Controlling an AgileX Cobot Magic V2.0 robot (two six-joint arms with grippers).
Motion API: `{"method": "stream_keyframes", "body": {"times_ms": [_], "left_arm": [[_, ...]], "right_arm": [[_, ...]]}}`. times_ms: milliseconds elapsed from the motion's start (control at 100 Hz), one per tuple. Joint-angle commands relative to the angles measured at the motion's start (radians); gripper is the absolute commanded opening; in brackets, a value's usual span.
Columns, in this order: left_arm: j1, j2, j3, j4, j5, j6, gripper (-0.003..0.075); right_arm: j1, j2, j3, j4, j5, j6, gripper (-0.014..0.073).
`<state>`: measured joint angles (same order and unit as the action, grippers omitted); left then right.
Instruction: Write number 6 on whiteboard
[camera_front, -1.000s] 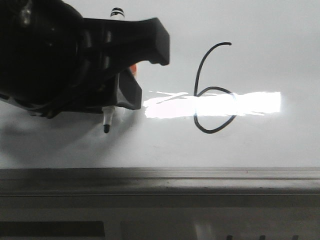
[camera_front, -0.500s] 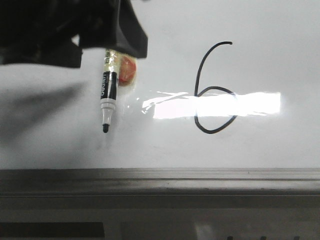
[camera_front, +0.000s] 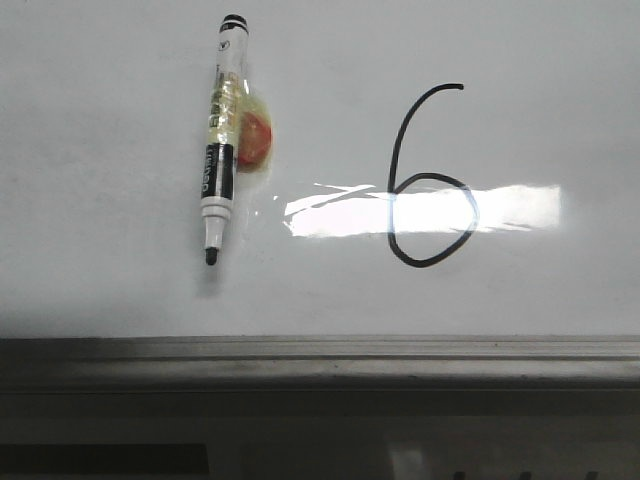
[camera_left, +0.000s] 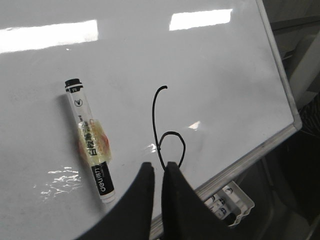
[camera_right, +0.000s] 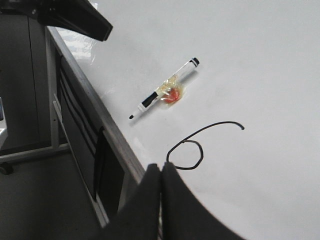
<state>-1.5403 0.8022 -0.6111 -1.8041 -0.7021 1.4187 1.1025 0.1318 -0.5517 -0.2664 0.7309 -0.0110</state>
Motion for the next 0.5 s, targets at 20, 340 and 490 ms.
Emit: {"method": "stream_keyframes", "body": {"times_ms": [20, 340, 490], "left_arm": [[-0.016, -0.042, -0.023, 0.038, 0.027, 0.004, -0.002], [-0.016, -0.053, -0.023, 0.035, 0.047, 0.004, -0.002], [-0.016, -0.053, -0.023, 0.035, 0.047, 0.004, -0.002]], "right_arm": [[0.001, 0.012, -0.021, 0.021, -0.061, 0.0, -0.0064], [0.001, 0.012, -0.021, 0.023, -0.061, 0.0, -0.0064], [0.001, 0.012, -0.021, 0.023, -0.061, 0.0, -0.0064]]}}
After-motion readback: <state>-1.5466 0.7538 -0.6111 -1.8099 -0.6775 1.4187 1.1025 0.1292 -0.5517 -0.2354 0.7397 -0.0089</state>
